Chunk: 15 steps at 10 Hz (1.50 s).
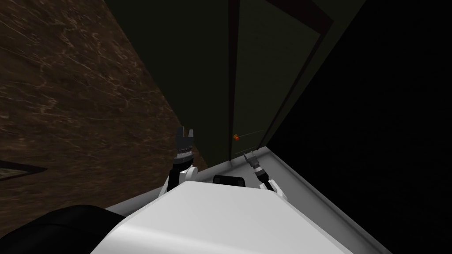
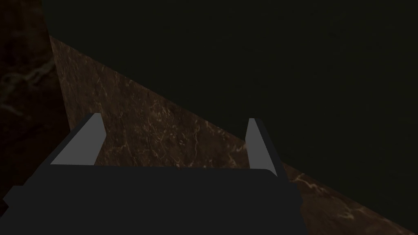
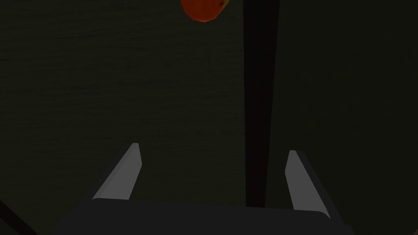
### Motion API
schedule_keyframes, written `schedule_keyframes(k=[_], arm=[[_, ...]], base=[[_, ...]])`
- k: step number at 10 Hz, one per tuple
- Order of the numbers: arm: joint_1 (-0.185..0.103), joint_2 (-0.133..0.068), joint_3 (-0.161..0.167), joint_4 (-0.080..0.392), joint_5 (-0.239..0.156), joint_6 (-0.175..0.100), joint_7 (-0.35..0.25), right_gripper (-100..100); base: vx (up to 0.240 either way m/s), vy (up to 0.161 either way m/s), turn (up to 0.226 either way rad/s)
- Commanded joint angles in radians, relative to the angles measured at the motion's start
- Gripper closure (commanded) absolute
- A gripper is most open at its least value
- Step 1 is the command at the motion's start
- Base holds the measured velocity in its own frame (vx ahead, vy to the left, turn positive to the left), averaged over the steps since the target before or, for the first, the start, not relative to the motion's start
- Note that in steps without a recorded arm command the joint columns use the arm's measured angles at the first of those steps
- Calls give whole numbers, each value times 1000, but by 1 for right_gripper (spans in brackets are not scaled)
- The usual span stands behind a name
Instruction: Pull the door open
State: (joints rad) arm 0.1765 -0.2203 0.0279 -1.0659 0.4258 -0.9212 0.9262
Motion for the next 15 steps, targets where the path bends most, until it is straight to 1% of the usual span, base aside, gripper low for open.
schedule_keyframes(k=[1, 6, 8, 9, 10, 11, 12, 14, 15], arm=[[-9, -1, 0, 30, 11, -9, 19, -100], [-33, -13, 1, 139, 50, -42, 82, -100], [-40, -16, 1, 170, 61, -51, 100, -100], [-46, -14, 0, 172, 57, -52, 96, -100], [-81, 19, -13, 197, 67, -29, 118, -100], [-103, 39, -21, 212, 73, -14, 130, -100], [-114, 50, -25, 220, 76, -6, 137, -100], [-161, 95, -42, 252, 89, 27, 163, -100], [-172, 105, -46, 259, 92, 34, 169, -100]], base=[[136, 60, -49], [170, 43, -47], [179, 57, -35], [82, 18, -6], [67, -22, 22], [72, -36, 47], [44, -29, 37], [51, -20, 79], [76, -10, 69]])
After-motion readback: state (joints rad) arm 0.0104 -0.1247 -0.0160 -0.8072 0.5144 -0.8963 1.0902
